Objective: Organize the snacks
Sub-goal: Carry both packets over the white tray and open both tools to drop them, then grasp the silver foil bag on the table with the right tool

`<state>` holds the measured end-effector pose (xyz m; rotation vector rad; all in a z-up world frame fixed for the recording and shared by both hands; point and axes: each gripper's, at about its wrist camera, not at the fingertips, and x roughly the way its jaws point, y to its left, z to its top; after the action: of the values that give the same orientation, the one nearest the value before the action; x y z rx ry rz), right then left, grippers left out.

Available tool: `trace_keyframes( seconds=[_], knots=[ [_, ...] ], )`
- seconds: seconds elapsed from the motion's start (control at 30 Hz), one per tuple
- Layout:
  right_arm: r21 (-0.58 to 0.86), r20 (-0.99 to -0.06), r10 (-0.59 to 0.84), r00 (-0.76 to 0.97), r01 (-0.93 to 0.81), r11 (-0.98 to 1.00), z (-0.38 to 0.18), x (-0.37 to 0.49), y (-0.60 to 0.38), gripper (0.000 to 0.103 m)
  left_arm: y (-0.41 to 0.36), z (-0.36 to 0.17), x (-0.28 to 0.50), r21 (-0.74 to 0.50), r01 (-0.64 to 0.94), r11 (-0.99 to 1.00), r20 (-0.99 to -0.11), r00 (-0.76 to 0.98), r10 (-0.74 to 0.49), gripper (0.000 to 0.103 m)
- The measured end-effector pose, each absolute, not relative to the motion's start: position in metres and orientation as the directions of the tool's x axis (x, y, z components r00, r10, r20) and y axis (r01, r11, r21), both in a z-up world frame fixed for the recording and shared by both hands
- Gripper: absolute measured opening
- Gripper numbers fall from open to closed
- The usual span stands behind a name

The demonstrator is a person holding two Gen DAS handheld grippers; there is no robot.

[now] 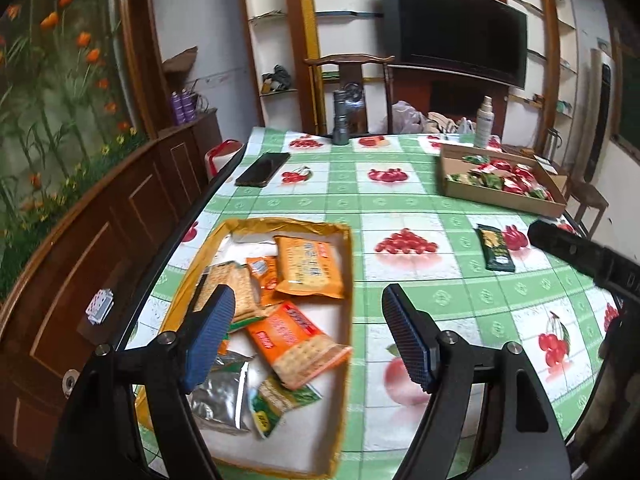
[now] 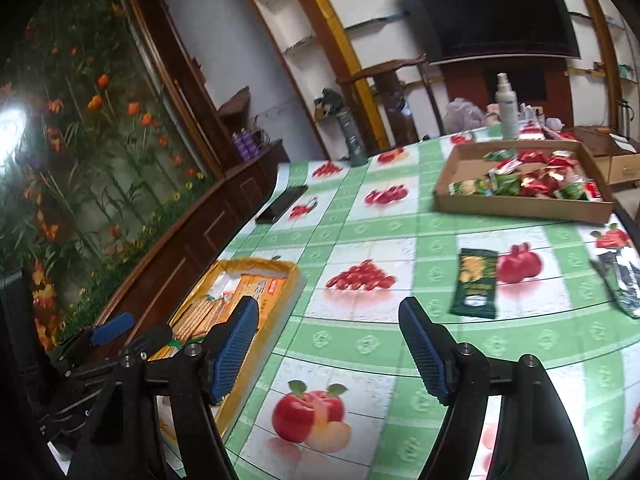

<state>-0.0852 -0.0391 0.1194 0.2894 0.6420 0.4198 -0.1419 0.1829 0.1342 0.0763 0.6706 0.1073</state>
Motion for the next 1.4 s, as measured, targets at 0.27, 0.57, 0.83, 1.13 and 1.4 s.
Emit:
trace_keyframes(
  seconds=[0.27, 0.57, 0.83, 1.13, 1.4],
  knots=[
    [0.393, -0.466, 0.431, 0.773, -0.256, 0.883, 0.135, -0.107, -0.081, 0.077, 0.148, 0.142, -0.154, 0.134, -0.012, 0.991, -0.609, 0.788, 0.092, 0.076],
    [0.393, -0.441, 0.385, 0.811, -0.211, 0.895, 0.145, -0.121, -0.112, 0.077, 0.134, 0.147, -0.162, 0.092, 0.061, 0.994, -0.628, 0.778, 0.01, 0.083],
    [0.356, -0.415, 0.231, 0.88, -0.077, 0.931, 0.184, -0.117, -0.172, 0.077, 0.14, 0.221, -0.154, -0.025, 0.15, 0.988, -0.54, 0.83, -0.139, 0.083],
    [0.398, -0.498, 0.098, 0.862, 0.127, 0.909, 0.172, -0.067, -0.24, 0.081, 0.157, 0.215, -0.11, -0.268, 0.235, 0.934, -0.572, 0.742, -0.351, 0.103],
    [0.398, -0.673, -0.005, 0.74, 0.368, 0.84, 0.07, -0.021, -0.274, 0.081, 0.166, 0.136, -0.082, -0.42, 0.173, 0.891, -0.685, 0.583, -0.437, 0.103]
  ],
)
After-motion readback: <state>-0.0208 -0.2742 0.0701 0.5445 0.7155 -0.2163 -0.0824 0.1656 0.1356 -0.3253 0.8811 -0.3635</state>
